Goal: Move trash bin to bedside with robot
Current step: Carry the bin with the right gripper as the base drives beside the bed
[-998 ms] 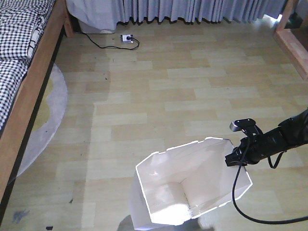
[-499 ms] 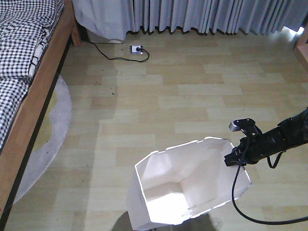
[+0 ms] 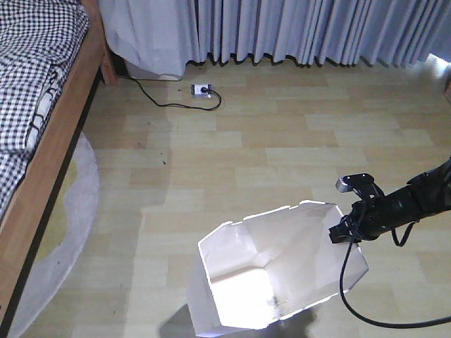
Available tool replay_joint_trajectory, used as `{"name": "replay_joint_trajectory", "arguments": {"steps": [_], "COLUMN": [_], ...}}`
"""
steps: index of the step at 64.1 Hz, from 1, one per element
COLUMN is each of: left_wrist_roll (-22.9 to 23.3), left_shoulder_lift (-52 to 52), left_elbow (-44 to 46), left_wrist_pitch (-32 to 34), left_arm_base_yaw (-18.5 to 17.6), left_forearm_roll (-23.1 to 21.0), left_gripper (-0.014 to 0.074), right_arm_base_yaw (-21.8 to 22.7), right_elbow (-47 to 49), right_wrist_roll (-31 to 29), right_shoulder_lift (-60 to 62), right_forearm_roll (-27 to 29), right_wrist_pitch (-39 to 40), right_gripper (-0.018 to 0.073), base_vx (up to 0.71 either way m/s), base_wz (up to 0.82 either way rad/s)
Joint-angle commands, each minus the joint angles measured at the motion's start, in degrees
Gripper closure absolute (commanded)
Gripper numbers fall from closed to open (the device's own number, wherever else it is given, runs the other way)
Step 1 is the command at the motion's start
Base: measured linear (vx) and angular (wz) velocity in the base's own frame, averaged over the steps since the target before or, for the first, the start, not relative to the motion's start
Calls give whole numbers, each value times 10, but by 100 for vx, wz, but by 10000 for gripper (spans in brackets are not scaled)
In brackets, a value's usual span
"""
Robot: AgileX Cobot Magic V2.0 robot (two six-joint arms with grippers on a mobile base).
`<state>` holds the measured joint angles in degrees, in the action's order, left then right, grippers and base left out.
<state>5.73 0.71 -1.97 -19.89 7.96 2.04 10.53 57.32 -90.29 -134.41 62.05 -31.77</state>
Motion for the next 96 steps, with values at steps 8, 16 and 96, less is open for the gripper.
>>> {"name": "replay_joint_trajectory", "arguments": {"steps": [8,16,96], "left_wrist_roll": [2,2,2], "left_shoulder_lift": [8,8,8], "left_elbow": [-2,-2,-2], "left_wrist_pitch": [38,38,38], "left_arm_base_yaw": [-2,-2,-2], "left_forearm_roll": [-1,-1,-1], "left_gripper": [603,603,603], "right_arm_base_yaw": [3,3,3], "right_elbow": [6,6,6], "right_wrist_roll": [11,11,11], "right_shoulder_lift": [43,43,43], "right_forearm_roll": [38,38,38], "right_wrist_pitch": [-108,-108,-108], "right_gripper": [564,564,564], "base_vx": [36,36,33], "base_wz": [5,6,3]}}
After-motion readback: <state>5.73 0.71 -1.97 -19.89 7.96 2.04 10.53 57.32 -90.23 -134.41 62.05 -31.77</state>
